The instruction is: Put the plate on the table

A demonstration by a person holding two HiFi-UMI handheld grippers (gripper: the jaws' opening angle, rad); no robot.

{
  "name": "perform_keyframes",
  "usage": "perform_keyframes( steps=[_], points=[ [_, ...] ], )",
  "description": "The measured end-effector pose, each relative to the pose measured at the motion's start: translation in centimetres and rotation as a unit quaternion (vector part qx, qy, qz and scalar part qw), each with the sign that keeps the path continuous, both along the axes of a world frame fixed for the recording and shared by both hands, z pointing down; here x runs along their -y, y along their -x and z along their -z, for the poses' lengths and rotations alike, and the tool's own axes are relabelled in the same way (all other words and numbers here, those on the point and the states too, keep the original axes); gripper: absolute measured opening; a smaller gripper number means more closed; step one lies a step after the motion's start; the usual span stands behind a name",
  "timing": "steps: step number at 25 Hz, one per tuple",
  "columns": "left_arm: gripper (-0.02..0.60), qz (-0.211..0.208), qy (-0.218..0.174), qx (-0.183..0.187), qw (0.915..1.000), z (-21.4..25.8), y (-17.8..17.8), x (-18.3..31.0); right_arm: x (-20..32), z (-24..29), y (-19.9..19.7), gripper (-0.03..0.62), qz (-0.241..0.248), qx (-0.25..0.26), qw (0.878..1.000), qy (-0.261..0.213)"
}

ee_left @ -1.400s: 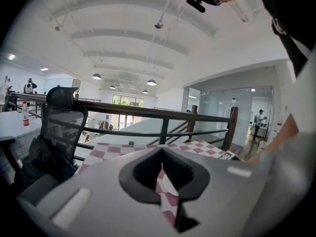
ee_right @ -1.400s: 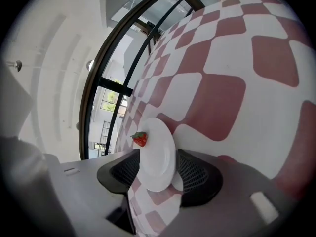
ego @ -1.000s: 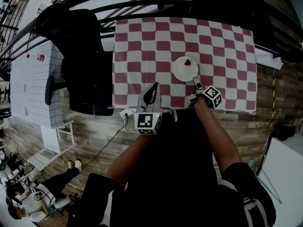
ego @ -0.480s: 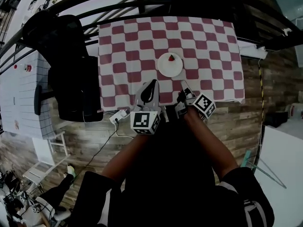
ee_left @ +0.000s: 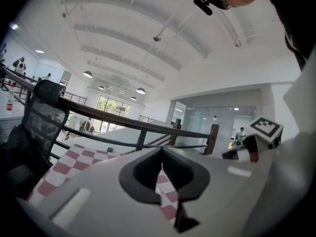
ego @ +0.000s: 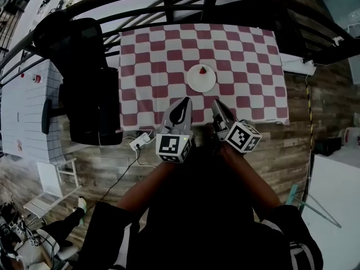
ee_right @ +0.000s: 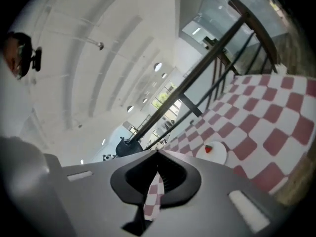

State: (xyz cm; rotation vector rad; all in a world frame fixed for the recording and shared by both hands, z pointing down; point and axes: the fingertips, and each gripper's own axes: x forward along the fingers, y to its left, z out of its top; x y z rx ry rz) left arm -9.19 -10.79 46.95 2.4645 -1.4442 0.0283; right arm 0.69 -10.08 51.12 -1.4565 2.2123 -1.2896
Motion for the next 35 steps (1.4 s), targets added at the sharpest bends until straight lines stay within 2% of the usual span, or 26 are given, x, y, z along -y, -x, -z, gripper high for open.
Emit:
perform_keyframes(
  steps=[2,5,7,10,15,21,27,35],
  points=[
    [0.009,-0.009,-0.003,0.002,1.0,0.5,-0.9,-0.6,-0.4,2.9,-0.3,-0.002,0.017,-0.045,0.998,-0.048],
    [0.009,-0.01,-0.014,-0.002,0.9999,2.2,-2.3,-1.2,-0.9,6.4,-1.2,-0.002,0.033,-0.122,0.985,-0.114],
    [0.009,-0.007,-0.021,-0.012,0.9997,4.2,-3.2,-1.8,-1.7,7.8,-1.9,-0.002,0.039,-0.167,0.976,-0.135],
    [0.009,-0.007,-0.042,-0.022,0.9989,7.3,-5.2,-3.5,-3.3,9.8,-3.3,-0.002,0.042,-0.208,0.965,-0.157],
    [0.009,0.003,-0.085,-0.012,0.9963,10.9,-9.5,-6.7,-6.4,12.9,-6.3,-0.002,0.044,-0.272,0.94,-0.2],
    [0.009,0.016,-0.095,-0.004,0.9953,11.6,-14.5,-11.8,-11.2,13.8,-10.1,-0.003,0.037,-0.3,0.926,-0.226],
    [0.009,0.023,-0.096,0.01,0.9951,10.9,-16.8,-16.7,-16.2,13.4,-11.9,-0.003,0.043,-0.308,0.921,-0.234],
    [0.009,0.012,-0.09,0.022,0.9956,9.8,-20.7,-22.6,-21.8,12.3,-15.1,-0.003,0.046,-0.325,0.916,-0.231]
  ],
)
